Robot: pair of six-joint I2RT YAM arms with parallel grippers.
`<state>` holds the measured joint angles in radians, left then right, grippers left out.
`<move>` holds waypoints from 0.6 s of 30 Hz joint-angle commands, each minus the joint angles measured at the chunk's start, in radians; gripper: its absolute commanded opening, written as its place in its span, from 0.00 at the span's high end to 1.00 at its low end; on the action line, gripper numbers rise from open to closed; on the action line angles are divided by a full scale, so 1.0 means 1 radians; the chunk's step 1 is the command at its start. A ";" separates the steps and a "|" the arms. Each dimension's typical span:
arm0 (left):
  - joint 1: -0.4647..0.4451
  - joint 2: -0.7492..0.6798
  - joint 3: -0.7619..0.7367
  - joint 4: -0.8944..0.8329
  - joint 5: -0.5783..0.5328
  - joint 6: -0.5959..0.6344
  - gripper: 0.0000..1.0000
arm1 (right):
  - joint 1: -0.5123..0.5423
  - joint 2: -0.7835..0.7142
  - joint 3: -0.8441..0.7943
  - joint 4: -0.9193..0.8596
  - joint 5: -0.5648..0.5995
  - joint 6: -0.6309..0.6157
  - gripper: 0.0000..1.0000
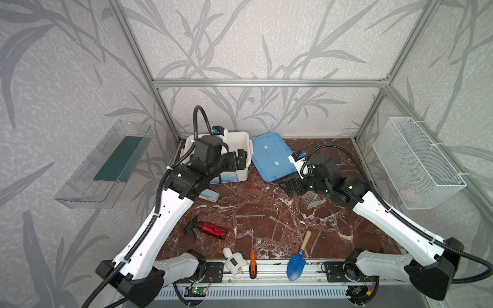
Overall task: Organize the chemistry lab equipment
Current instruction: 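Withdraw the left gripper and lower it toward the pipettes while the right arm lowers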
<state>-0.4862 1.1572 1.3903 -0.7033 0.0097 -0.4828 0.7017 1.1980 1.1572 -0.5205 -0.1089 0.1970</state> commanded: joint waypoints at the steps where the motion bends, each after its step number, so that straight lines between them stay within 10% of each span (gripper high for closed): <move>1: -0.027 -0.057 -0.134 0.037 0.045 -0.329 0.01 | 0.024 -0.057 -0.057 -0.001 0.032 0.080 0.01; 10: -0.076 -0.151 -0.486 0.130 -0.059 -0.809 0.09 | 0.025 -0.081 -0.152 0.040 0.074 0.103 0.01; 18: -0.127 -0.025 -0.487 -0.054 -0.114 -1.103 0.25 | 0.025 -0.071 -0.195 0.101 0.090 0.104 0.01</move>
<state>-0.6037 1.1107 0.8818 -0.6590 -0.0471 -1.4017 0.7250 1.1343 0.9752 -0.4641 -0.0399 0.2958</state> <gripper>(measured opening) 0.750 0.990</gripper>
